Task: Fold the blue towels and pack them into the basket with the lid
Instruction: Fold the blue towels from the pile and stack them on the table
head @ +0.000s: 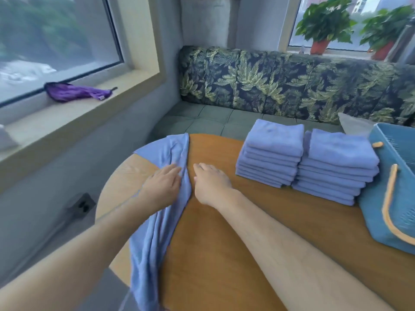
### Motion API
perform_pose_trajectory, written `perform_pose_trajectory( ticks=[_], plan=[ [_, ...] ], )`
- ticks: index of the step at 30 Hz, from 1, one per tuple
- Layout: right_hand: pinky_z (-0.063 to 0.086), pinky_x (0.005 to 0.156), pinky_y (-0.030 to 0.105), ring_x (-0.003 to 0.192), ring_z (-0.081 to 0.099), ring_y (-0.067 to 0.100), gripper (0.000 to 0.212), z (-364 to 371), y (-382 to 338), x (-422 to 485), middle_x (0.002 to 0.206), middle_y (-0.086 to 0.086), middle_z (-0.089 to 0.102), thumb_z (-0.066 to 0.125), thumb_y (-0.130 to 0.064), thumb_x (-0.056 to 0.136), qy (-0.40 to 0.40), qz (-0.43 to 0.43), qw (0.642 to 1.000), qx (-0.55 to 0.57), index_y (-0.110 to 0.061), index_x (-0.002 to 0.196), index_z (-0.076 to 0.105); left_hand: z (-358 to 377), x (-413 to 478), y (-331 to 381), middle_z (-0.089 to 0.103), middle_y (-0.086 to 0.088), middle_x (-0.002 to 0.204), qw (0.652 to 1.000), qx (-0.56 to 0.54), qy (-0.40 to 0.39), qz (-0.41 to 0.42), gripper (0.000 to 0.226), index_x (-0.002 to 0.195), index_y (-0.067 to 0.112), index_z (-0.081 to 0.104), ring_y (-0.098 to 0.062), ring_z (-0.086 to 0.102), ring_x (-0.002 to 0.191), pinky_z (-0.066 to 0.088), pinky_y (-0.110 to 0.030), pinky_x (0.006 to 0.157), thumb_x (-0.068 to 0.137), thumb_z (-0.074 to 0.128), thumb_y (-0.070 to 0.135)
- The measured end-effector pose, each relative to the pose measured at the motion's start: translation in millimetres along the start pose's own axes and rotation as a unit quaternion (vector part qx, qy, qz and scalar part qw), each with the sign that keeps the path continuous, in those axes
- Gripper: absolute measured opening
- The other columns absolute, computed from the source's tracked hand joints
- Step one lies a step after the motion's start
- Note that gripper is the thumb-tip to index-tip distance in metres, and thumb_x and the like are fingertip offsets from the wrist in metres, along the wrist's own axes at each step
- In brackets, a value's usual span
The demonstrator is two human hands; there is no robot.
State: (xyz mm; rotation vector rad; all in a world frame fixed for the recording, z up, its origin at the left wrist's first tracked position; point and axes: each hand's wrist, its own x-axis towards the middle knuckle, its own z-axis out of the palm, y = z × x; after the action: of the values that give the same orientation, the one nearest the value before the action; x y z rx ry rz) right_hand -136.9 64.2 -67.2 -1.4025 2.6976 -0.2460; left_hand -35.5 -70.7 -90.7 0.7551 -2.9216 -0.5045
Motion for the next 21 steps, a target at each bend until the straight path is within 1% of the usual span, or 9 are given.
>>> perform_pose_trajectory(
  ticks=[2, 4, 6, 9, 11, 14, 17, 19, 21],
  plan=[
    [0.032, 0.112, 0.039, 0.14, 0.038, 0.027, 0.051, 21, -18, 15, 0.153, 0.005, 0.039, 0.045, -0.02, 0.101, -0.028, -0.004, 1.0, 0.009, -0.015, 0.151, 0.035, 5, -1, -31, 0.055, -0.013, 0.13, 1.0, 0.01, -0.006, -0.013, 0.058, 0.117, 0.006, 0.06, -0.032, 0.053, 0.122, 0.035, -0.042, 0.104, 0.096, 0.017, 0.039],
    [0.035, 0.107, 0.039, 0.134, 0.042, 0.029, 0.044, 39, -29, 29, 0.148, 0.005, 0.043, 0.046, -0.019, 0.1, -0.05, 0.007, 0.999, 0.016, -0.016, 0.144, 0.043, 11, 2, -53, 0.056, -0.007, 0.107, 0.999, -0.002, -0.001, -0.033, 0.04, 0.097, 0.01, 0.057, -0.032, 0.057, 0.103, 0.042, -0.045, 0.094, 0.099, 0.023, 0.032],
    [0.037, 0.102, 0.039, 0.129, 0.044, 0.03, 0.033, 52, -33, 42, 0.142, 0.006, 0.046, 0.043, -0.019, 0.101, -0.063, 0.024, 0.997, 0.025, -0.016, 0.134, 0.049, 15, 10, -66, 0.053, -0.002, 0.095, 0.998, -0.034, 0.021, -0.043, 0.029, 0.088, 0.013, 0.053, -0.027, 0.054, 0.089, 0.044, -0.043, 0.087, 0.101, 0.03, 0.025],
    [0.039, 0.092, 0.037, 0.121, 0.044, 0.031, 0.025, 66, -33, 56, 0.132, 0.006, 0.05, 0.04, -0.018, 0.103, -0.038, 0.044, 0.997, 0.051, -0.013, 0.12, 0.057, 16, 27, -69, 0.042, 0.003, 0.072, 0.995, -0.071, 0.06, -0.045, 0.031, 0.069, 0.018, 0.035, -0.023, 0.041, 0.07, 0.036, -0.038, 0.069, 0.099, 0.038, 0.014],
    [0.039, 0.09, 0.037, 0.116, 0.046, 0.031, 0.026, 69, -30, 64, 0.126, 0.007, 0.052, 0.039, -0.022, 0.104, -0.003, 0.056, 0.997, 0.06, -0.013, 0.116, 0.06, 15, 41, -68, 0.039, 0.001, 0.064, 0.992, -0.086, 0.066, -0.058, 0.033, 0.065, 0.016, 0.031, -0.023, 0.037, 0.063, 0.031, -0.036, 0.062, 0.098, 0.039, 0.015],
    [0.041, 0.092, 0.039, 0.113, 0.049, 0.031, 0.03, 69, -27, 78, 0.119, 0.008, 0.055, 0.043, -0.031, 0.105, 0.033, 0.073, 0.994, 0.075, -0.011, 0.112, 0.063, 16, 62, -71, 0.035, -0.001, 0.059, 0.989, -0.106, 0.066, -0.083, 0.035, 0.064, 0.013, 0.028, -0.022, 0.03, 0.06, 0.021, -0.037, 0.055, 0.097, 0.041, 0.014],
    [0.046, 0.095, 0.039, 0.111, 0.052, 0.03, 0.034, 70, -28, 92, 0.116, 0.008, 0.056, 0.055, -0.044, 0.099, 0.036, 0.113, 0.985, 0.127, -0.012, 0.109, 0.063, 18, 79, -72, 0.037, -0.001, 0.061, 0.987, -0.106, 0.072, -0.095, 0.041, 0.06, 0.015, 0.03, -0.024, 0.034, 0.068, 0.022, -0.035, 0.059, 0.097, 0.048, 0.016],
    [0.047, 0.09, 0.038, 0.108, 0.054, 0.029, 0.026, 73, -29, 99, 0.115, 0.006, 0.056, 0.061, -0.04, 0.097, 0.03, 0.134, 0.975, 0.173, -0.015, 0.104, 0.061, 21, 85, -72, 0.048, -0.003, 0.067, 0.984, -0.12, 0.059, -0.117, 0.033, 0.066, 0.012, 0.047, -0.024, 0.043, 0.073, 0.032, -0.034, 0.063, 0.098, 0.053, 0.018],
    [0.045, 0.081, 0.034, 0.105, 0.055, 0.027, 0.012, 75, -30, 101, 0.111, 0.003, 0.056, 0.058, -0.03, 0.099, 0.042, 0.144, 0.966, 0.209, -0.019, 0.097, 0.057, 22, 88, -72, 0.06, -0.002, 0.08, 0.977, -0.152, 0.057, -0.135, 0.015, 0.086, 0.008, 0.061, -0.023, 0.053, 0.079, 0.041, -0.033, 0.068, 0.097, 0.056, 0.017]
  ],
)
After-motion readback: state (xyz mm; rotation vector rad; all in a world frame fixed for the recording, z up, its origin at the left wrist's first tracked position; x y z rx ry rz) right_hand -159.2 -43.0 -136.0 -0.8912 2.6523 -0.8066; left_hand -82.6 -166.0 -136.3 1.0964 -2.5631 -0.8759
